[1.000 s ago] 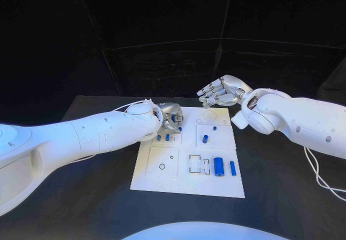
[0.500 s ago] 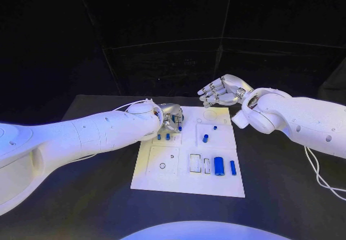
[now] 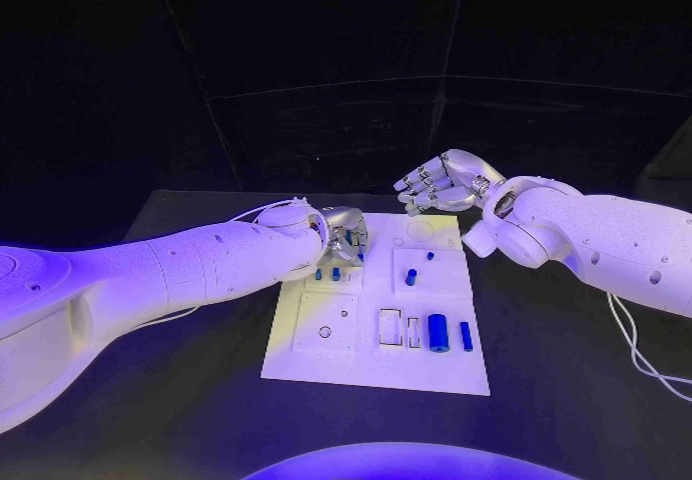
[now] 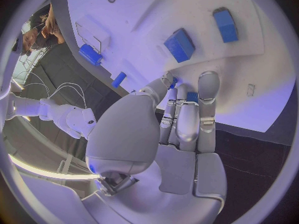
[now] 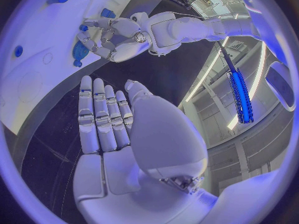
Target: Assemble the parts on the task board
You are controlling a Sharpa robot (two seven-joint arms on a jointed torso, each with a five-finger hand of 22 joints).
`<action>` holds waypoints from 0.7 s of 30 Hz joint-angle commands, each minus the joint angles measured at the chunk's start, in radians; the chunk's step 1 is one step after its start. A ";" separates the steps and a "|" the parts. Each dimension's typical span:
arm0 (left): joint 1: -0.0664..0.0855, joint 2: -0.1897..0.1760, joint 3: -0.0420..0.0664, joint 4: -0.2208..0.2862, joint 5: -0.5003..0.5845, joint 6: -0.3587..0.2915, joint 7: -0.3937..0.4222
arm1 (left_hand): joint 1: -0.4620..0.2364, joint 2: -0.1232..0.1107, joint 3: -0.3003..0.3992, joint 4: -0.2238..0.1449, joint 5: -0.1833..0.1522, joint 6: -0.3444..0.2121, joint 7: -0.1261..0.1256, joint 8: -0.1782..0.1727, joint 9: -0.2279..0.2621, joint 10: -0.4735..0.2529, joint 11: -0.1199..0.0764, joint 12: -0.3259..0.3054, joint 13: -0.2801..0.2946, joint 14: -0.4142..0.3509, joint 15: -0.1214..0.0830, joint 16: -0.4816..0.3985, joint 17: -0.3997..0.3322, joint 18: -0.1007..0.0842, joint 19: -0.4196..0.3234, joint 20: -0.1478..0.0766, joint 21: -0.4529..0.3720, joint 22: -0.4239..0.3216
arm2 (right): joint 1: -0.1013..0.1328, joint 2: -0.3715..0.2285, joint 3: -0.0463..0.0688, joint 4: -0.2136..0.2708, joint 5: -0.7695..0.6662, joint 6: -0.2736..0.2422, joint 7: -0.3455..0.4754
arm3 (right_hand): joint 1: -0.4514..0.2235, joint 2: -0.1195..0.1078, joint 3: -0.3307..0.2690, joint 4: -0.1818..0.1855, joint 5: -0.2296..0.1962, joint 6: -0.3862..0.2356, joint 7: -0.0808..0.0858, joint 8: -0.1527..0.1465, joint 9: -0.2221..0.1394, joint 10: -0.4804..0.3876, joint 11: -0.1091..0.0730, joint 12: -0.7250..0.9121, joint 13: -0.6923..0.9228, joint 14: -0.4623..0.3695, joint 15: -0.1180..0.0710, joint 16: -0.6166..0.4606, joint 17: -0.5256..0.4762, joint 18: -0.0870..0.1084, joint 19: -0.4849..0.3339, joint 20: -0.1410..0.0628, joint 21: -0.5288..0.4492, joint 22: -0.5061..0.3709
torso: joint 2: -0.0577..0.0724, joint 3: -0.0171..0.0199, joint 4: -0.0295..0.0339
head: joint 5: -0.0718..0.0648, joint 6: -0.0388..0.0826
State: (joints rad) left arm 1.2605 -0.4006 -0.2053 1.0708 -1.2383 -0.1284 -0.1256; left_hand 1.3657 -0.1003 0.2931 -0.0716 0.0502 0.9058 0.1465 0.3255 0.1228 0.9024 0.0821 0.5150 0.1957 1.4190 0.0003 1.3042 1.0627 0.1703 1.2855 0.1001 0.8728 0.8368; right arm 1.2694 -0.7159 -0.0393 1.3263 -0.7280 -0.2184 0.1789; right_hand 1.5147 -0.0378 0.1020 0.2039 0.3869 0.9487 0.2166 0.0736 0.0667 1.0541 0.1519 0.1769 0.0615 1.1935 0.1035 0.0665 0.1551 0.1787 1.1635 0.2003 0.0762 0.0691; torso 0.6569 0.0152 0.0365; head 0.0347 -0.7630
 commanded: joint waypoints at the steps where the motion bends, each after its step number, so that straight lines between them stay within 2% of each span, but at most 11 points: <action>1: 0.001 0.004 0.001 -0.005 0.031 0.006 0.013 | -0.008 -0.001 0.000 0.006 -0.003 -0.008 0.000 -0.006 -0.002 0.003 0.004 -0.004 -0.002 0.005 0.003 0.004 -0.001 -0.016 0.007 0.001 0.004 0.002 | 0.002 0.001 0.001 0.000 -0.001 -0.002 0.011 | -0.004 -0.004 0.007 0.000 -0.005 0.006 0.000 0.003 0.000 0.003 0.001 -0.001 0.000 0.002 -0.005 0.000 -0.002 0.004 -0.003 -0.001 -0.006 0.000 | 0.000 0.0000 0.0001 | -0.001 0.001; 7: 0.001 0.011 0.001 -0.014 0.037 0.011 0.012 | -0.008 0.007 0.005 0.008 -0.003 0.000 -0.001 -0.008 -0.005 0.006 0.004 -0.005 -0.006 0.006 0.003 0.007 0.001 -0.016 0.009 0.001 0.009 0.008 | 0.002 0.002 0.001 0.000 -0.001 -0.001 0.011 | -0.004 -0.004 0.007 0.000 -0.005 0.006 0.000 0.003 0.000 0.003 0.001 -0.001 0.000 0.002 -0.005 0.000 -0.002 0.004 -0.003 -0.001 -0.006 0.000 | 0.000 0.0003 0.0012 | 0.000 0.001; 12: 0.001 0.015 0.001 -0.021 0.038 0.032 0.007 | -0.003 0.024 0.020 0.007 -0.003 0.023 -0.005 -0.007 -0.009 0.023 -0.001 -0.004 -0.013 0.010 0.000 0.015 0.007 -0.018 0.016 0.001 0.027 0.026 | 0.002 0.003 0.001 -0.001 -0.001 0.000 0.011 | -0.006 -0.004 0.009 0.000 -0.004 0.006 0.000 0.003 0.000 0.003 0.001 -0.001 0.000 0.002 -0.005 0.000 -0.002 0.004 -0.003 -0.001 -0.006 0.000 | 0.000 0.0001 -0.0005 | 0.000 0.002; 16: 0.001 0.017 0.001 -0.029 0.039 0.065 0.004 | 0.005 0.054 0.042 0.009 -0.003 0.054 -0.011 0.000 -0.010 0.052 -0.009 0.002 -0.016 0.023 -0.007 0.032 0.031 -0.028 0.041 -0.003 0.080 0.080 | 0.002 0.003 0.001 -0.001 -0.001 0.001 0.011 | -0.006 -0.004 0.009 0.000 -0.004 0.006 0.000 0.003 0.000 0.003 0.001 -0.001 0.000 0.002 -0.005 0.000 -0.002 0.004 -0.003 -0.001 -0.006 0.000 | 0.000 -0.0001 -0.0010 | 0.000 0.003; 21: 0.001 0.018 0.001 -0.036 0.041 0.078 0.008 | 0.010 0.080 0.063 0.012 -0.003 0.081 -0.019 0.005 -0.011 0.078 -0.018 0.005 -0.020 0.031 -0.014 0.039 0.036 -0.030 0.052 -0.009 0.100 0.099 | 0.001 0.003 0.001 -0.002 -0.001 0.002 0.012 | -0.007 -0.003 0.010 0.001 -0.004 0.007 0.000 0.003 0.000 0.003 0.001 -0.001 0.000 0.002 -0.005 0.000 -0.003 0.004 -0.003 -0.001 -0.006 0.000 | 0.000 -0.0003 0.0011 | -0.002 0.002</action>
State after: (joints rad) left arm 1.2633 -0.3838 -0.2029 1.0371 -1.2058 -0.0942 -0.1231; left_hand 1.3748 -0.0315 0.3500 -0.0590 0.0501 0.9772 0.1262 0.3254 0.1122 0.9726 0.0624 0.5150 0.1763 1.4405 -0.0142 1.3362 1.0974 0.1542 1.3314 0.0919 0.9668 0.9338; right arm 1.2691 -0.7139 -0.0394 1.3240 -0.7281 -0.2179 0.1798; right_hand 1.5147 -0.0378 0.1073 0.2039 0.3869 0.9487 0.2166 0.0736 0.0667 1.0541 0.1519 0.1769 0.0615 1.1935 0.1035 0.0665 0.1533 0.1786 1.1635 0.2003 0.0763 0.0691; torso 0.6566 0.0151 0.0364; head 0.0342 -0.7604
